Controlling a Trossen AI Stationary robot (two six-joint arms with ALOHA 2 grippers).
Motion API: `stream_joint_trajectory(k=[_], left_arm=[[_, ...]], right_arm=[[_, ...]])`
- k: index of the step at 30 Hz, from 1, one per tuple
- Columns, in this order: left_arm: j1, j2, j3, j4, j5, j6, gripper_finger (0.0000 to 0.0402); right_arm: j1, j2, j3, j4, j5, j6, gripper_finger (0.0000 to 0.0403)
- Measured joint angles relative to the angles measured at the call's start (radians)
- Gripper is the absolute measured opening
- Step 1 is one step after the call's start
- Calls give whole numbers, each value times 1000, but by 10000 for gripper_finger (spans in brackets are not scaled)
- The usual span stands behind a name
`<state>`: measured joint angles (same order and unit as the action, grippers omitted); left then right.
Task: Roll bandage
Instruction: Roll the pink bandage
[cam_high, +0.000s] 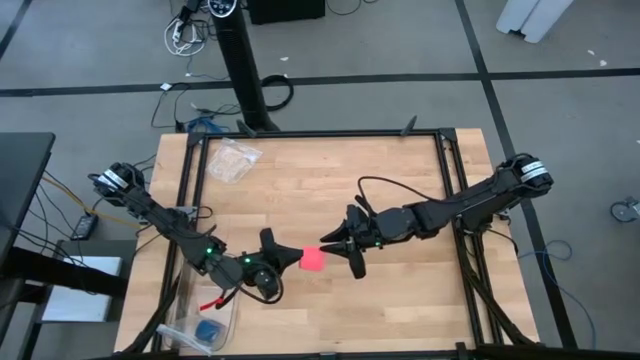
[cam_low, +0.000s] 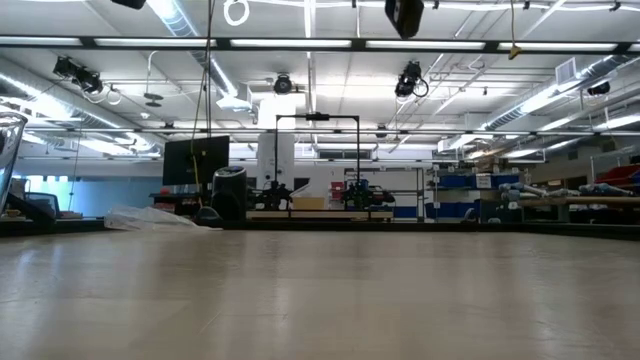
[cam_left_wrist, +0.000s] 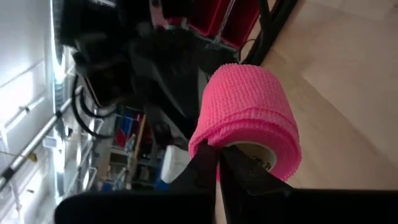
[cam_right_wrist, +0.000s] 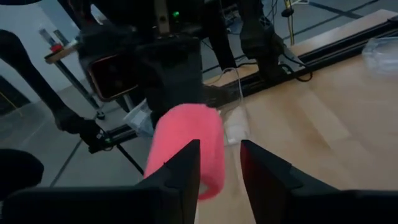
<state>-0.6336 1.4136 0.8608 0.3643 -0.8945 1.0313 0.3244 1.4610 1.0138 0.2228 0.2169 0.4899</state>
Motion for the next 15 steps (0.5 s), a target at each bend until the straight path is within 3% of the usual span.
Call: stream_joint_trajectory(k=[5,8,15], left_arm=[[21,0,1,-114,-33,-128,8],[46,0,28,-276,-21,-264,8],[146,0,184,-747,223,-619,8]], right_arm=[[1,-78,0,-169,45,-17,119],[7,-114,0,-266,90,-17,119],[11,-123,0,-356,105,-17,119]])
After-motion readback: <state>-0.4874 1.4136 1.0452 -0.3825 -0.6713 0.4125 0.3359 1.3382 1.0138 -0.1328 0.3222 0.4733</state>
